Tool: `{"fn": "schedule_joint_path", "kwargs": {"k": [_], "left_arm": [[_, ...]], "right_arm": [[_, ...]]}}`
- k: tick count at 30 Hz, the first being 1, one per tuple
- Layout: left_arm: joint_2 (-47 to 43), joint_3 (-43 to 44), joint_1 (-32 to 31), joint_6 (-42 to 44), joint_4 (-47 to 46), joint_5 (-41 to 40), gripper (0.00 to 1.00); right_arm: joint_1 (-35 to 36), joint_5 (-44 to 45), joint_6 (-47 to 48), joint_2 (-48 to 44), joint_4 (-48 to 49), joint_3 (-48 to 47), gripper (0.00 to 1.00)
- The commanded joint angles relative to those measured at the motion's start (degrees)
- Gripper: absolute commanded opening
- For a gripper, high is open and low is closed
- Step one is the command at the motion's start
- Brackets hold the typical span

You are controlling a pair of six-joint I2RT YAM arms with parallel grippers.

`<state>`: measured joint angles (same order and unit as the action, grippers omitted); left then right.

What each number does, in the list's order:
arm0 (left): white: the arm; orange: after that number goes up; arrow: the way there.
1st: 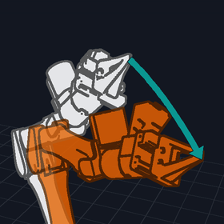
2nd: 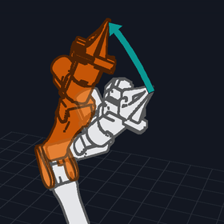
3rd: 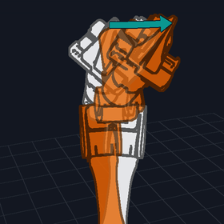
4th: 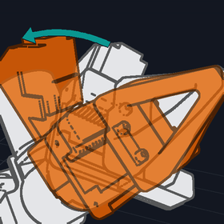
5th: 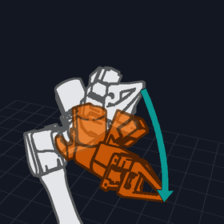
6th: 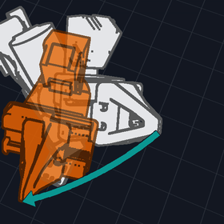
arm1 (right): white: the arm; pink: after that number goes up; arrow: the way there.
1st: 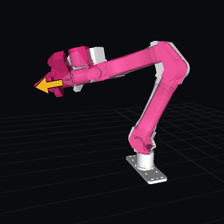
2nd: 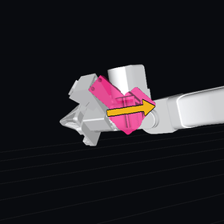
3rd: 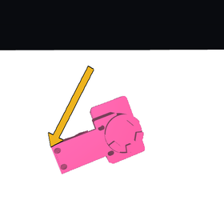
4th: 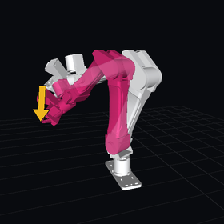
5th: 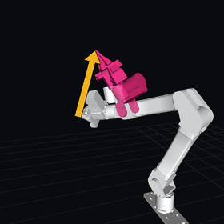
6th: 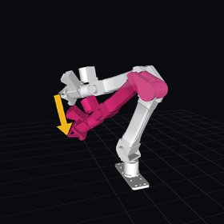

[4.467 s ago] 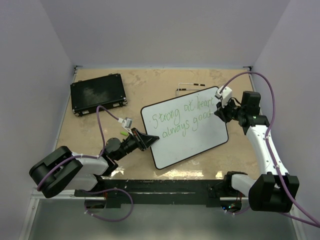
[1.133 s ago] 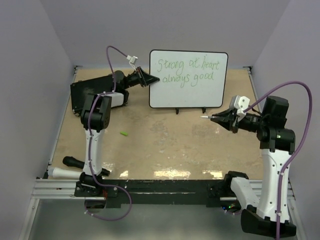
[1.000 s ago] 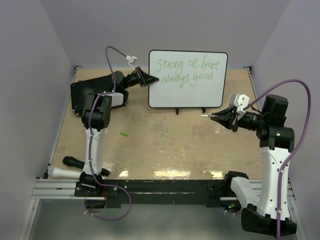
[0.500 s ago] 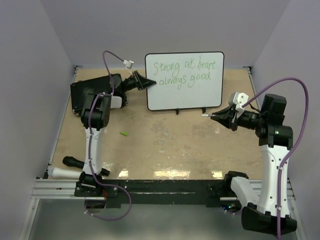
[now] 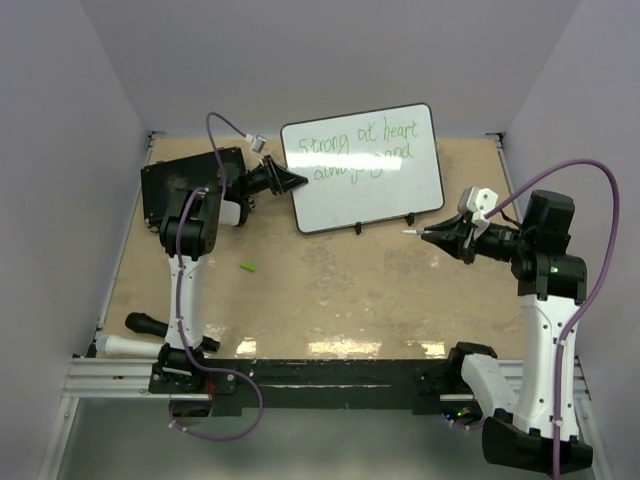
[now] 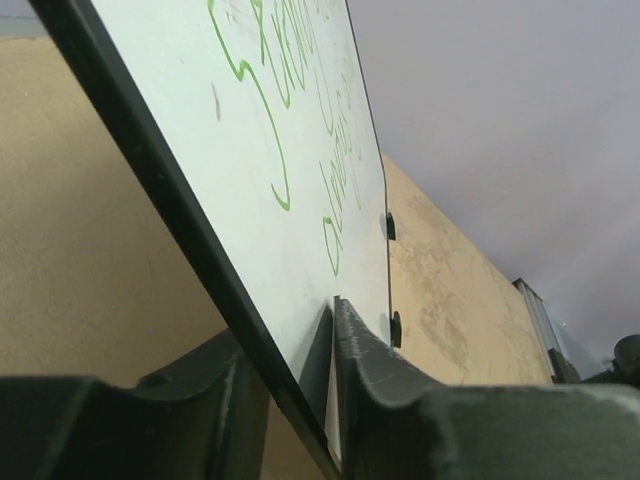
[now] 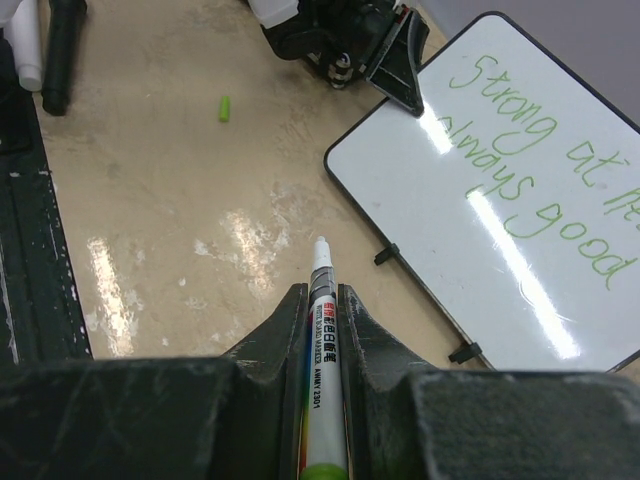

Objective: Write a sentence on the whiteboard

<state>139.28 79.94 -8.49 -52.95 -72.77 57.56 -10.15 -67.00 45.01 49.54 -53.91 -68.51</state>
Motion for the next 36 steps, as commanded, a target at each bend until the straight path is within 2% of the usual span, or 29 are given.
{"fn": "schedule_joint_path", "kwargs": {"k": [1,5,9,14,17,18,21,29,34,36], "left_arm": [[-2.4,-0.8,0.1,5.4,-18.1,1.7,0.4],[-3.2,-1.5,0.1,5.2,-19.1,1.4,0.43],[-4.3,-2.2,0.1,5.2,-20.1,1.1,0.54],[-5.6,-3.2,0.1,4.3,-21.9,0.8,0.54],[-6.3,-3.4,0.0,2.9,-23.5,1.0,0.42],[-6.7,-3.5,-0.2,2.5,-23.9,1.2,0.33],[-8.1,-4.1,-0.7,3.2,-23.7,1.3,0.22],[-11.0,-5.6,-3.0,11.3,-15.5,2.4,0.13],[-11.2,-6.9,-2.9,12.0,-15.4,2.4,0.14],[-11.3,-7.3,-2.8,12.4,-14.9,1.9,0.2]], "right_arm": [[-0.2,-0.1,-0.7,-0.4,1.4,0.0,0.0],[-0.2,-0.1,-0.8,-0.3,1.4,0.0,0.0],[-0.2,0.1,-0.8,-0.2,1.5,0.0,0.0],[-0.2,0.2,-0.9,-0.2,1.6,0.1,0.0],[-0.2,0.2,-0.9,-0.3,1.8,0.2,0.0],[-0.2,0.3,-0.9,-0.3,1.7,0.2,0.0],[-0.2,0.3,-0.9,-0.4,2.0,0.4,0.0],[-0.2,0.6,-0.9,-0.9,2.0,0.5,0.0],[-0.2,0.5,-0.9,-1.1,1.9,0.5,0.0],[-0.2,0.5,-0.9,-1.0,1.9,0.4,0.0]]}}
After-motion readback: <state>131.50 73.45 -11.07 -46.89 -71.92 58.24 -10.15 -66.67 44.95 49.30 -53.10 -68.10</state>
